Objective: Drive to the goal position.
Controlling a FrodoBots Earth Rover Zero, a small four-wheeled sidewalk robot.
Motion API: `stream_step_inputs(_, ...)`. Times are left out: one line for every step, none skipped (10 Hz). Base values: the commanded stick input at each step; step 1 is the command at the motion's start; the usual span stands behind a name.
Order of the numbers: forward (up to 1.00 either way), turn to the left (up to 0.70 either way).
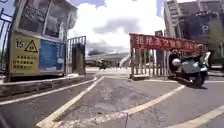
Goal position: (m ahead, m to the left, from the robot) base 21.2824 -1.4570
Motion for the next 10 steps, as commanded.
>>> stream_step_inputs(0.7, 0.0)
stream_step_inputs(0.7, 0.0)
stream_step_inputs(0.7, 0.0)
stream_step_inputs(0.7, 0.0)
stream_step_inputs(0.7, 0.0)
stream_step_inputs(0.7, 0.0)
stream_step_inputs(0.7, 0.0)
stream_step_inputs(0.7, 0.0)
stream_step_inputs(0.7, 0.0)
stream_step_inputs(0.7, 0.0)
